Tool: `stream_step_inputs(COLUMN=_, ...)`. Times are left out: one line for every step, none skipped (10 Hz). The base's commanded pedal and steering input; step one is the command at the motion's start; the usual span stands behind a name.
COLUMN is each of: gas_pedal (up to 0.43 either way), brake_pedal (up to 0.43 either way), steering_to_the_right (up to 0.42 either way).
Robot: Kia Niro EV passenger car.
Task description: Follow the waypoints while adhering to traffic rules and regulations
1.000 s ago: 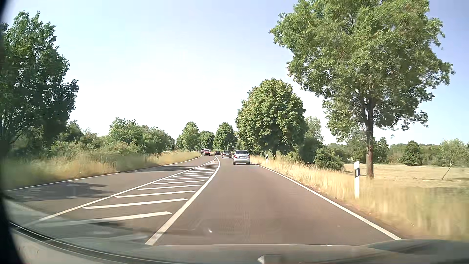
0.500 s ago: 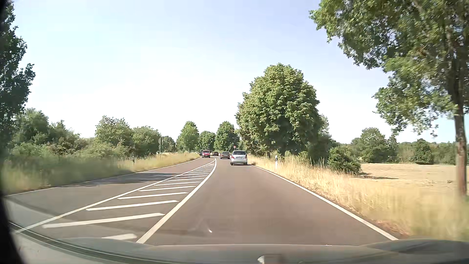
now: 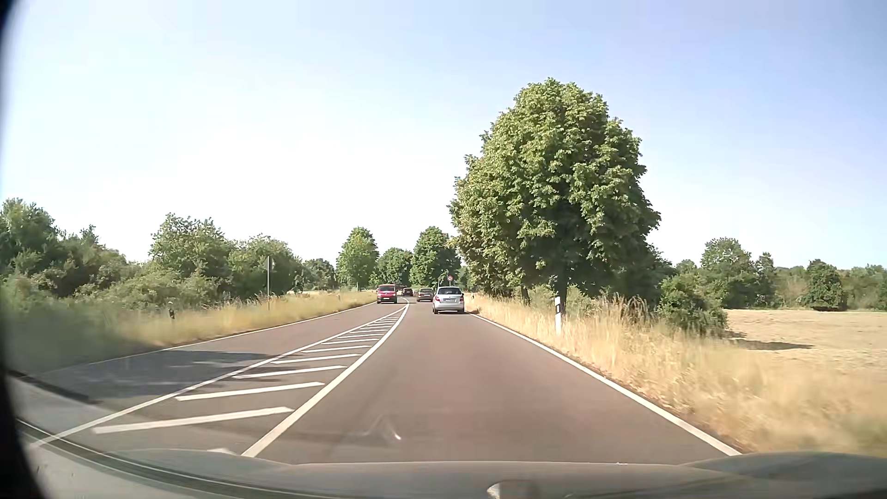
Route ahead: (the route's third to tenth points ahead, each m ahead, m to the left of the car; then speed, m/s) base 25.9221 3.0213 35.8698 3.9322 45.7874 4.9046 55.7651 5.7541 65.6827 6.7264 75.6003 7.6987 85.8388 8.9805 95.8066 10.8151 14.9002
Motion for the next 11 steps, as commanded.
stream_step_inputs(gas_pedal=0.118, brake_pedal=0.018, steering_to_the_right=-0.010)
stream_step_inputs(gas_pedal=0.118, brake_pedal=0.018, steering_to_the_right=-0.012)
stream_step_inputs(gas_pedal=0.118, brake_pedal=0.018, steering_to_the_right=-0.013)
stream_step_inputs(gas_pedal=0.118, brake_pedal=0.018, steering_to_the_right=-0.014)
stream_step_inputs(gas_pedal=0.118, brake_pedal=0.018, steering_to_the_right=-0.014)
stream_step_inputs(gas_pedal=0.118, brake_pedal=0.012, steering_to_the_right=-0.014)
stream_step_inputs(gas_pedal=0.118, brake_pedal=0.018, steering_to_the_right=-0.014)
stream_step_inputs(gas_pedal=0.118, brake_pedal=0.018, steering_to_the_right=-0.014)
stream_step_inputs(gas_pedal=0.118, brake_pedal=0.018, steering_to_the_right=-0.014)
stream_step_inputs(gas_pedal=0.118, brake_pedal=0.018, steering_to_the_right=-0.013)
stream_step_inputs(gas_pedal=0.118, brake_pedal=0.018, steering_to_the_right=-0.014)
